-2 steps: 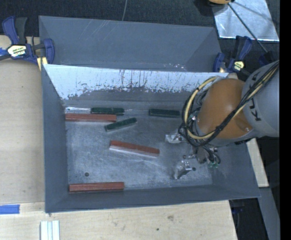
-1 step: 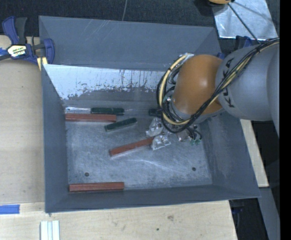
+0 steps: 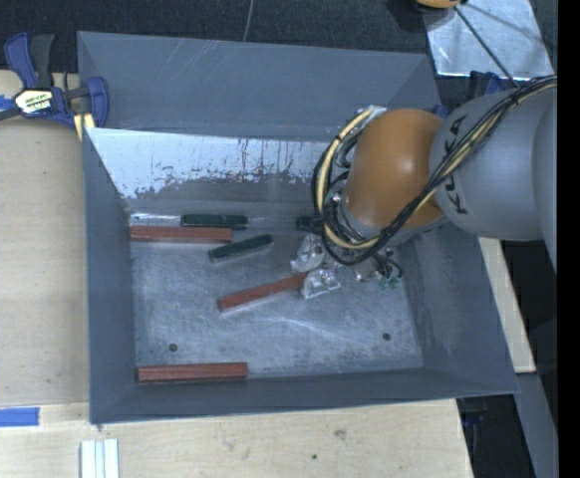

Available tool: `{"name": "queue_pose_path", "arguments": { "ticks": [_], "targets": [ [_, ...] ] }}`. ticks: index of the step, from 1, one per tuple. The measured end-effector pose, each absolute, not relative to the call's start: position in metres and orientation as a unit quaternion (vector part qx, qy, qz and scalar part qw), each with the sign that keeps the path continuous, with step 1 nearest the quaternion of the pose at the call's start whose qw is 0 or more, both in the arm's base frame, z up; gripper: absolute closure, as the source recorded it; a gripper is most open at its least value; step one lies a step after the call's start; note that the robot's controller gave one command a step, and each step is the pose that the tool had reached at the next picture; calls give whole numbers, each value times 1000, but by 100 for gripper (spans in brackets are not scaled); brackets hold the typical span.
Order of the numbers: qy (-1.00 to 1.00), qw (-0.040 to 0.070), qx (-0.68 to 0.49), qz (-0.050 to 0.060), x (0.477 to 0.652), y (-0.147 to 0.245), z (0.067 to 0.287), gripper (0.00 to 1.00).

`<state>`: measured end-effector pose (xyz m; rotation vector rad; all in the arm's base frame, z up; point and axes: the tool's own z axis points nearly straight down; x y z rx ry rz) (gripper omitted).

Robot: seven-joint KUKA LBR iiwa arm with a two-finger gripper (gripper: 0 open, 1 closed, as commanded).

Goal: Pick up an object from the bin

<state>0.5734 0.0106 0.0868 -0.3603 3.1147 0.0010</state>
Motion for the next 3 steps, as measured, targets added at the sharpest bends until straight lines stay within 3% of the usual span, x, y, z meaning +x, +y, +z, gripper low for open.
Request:
{"name": "queue_pose_path", "arguments": {
  "ticks": [1, 2, 3],
  "targets": [
    [993, -1, -115, 1, 571, 9, 93, 100],
    [991, 5, -132, -1, 576, 9, 133, 100],
    [985, 2, -173, 0, 579, 12, 231, 100]
  ]
}}
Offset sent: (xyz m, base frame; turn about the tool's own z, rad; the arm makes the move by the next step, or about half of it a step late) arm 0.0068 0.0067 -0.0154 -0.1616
